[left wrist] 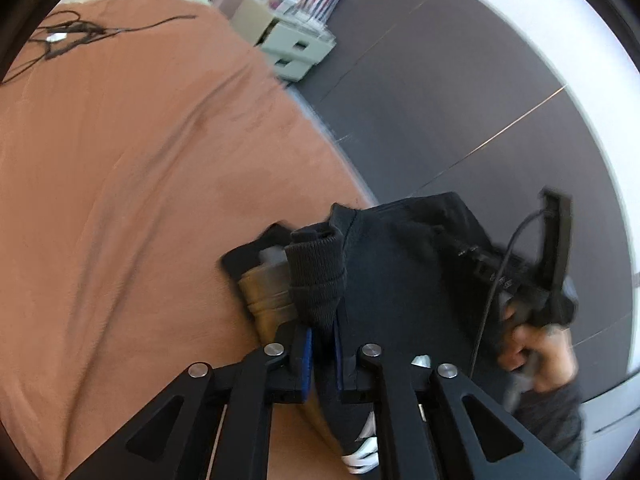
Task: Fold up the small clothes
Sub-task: 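Lower the held shirt onto the bed with both grippers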
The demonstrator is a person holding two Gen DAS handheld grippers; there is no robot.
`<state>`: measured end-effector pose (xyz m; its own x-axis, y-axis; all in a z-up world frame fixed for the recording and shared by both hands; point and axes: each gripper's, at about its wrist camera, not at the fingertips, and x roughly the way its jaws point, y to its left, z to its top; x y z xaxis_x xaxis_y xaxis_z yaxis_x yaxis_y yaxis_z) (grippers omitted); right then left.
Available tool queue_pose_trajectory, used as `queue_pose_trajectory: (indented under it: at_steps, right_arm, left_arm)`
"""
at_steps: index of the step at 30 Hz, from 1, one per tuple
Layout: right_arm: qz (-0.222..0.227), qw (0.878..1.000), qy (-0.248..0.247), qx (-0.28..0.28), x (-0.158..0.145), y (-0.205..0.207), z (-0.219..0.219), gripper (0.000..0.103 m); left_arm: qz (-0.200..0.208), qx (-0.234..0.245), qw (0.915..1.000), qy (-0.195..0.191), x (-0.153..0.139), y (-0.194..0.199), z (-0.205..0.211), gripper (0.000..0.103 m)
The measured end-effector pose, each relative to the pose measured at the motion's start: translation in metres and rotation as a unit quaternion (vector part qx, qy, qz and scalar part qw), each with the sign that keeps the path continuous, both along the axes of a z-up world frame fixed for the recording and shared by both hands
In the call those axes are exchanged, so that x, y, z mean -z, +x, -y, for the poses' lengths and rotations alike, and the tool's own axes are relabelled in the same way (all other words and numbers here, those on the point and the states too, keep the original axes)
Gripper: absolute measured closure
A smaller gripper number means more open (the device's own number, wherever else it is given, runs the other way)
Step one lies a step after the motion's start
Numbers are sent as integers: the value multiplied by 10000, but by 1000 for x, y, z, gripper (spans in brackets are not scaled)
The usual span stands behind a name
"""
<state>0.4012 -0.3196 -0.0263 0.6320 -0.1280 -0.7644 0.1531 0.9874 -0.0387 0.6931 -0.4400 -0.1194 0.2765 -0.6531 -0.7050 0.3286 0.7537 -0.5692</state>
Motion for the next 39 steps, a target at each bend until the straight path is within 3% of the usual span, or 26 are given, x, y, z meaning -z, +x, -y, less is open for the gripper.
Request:
queue_pose_trajectory:
  at_steps: [2,4,5,8,13,19,22,23,26,31,35,39]
  right_arm:
    - [36,9998,-95,196,-5,-1,10,41]
    - [163,9993,25,348,-16,-8,22,40]
    - [229,9988,75,432,-22,-14,29,40]
    - [451,9976,187,487,-45,-35,41,40]
    - [776,9967,226,45,-79,-74,35,40]
    - [112,9979,396,-505,-64,-87,32,40]
    - [-192,9984,365,-398,-51,-76,50,41]
    - [-306,9979,476,-316,-44,-71,61,47]
    - [-424,9975,537,-155,-41,-53,74,53]
    - [-362,9979,543,6,-47,-30,100,56]
    - [-323,9983,466,143,-47,-23,115,56]
    - [-62,9987,379,326,-64,-35,130,59]
  left_arm:
    - [32,-94,9997,211,8,-1,-4,66]
    - [132,-265,9992,278,7,-2,-14,54]
    - [175,-334,9989,284,5,-1,-18,53]
    - [249,-426,9984,281,-4,-2,-27,53]
    - [729,-305,9967,163,-32,-12,-26,53]
    - [862,42,9962,83,-38,-14,-2,56]
    - [824,236,9962,146,-29,-5,15,58]
    - [819,298,9960,199,-27,-4,20,61]
    - [816,332,9954,382,-19,11,28,64]
    - [671,275,9957,581,4,33,33,76]
    - [598,236,9956,678,16,40,33,76]
    - [607,190,9953,732,9,39,33,76]
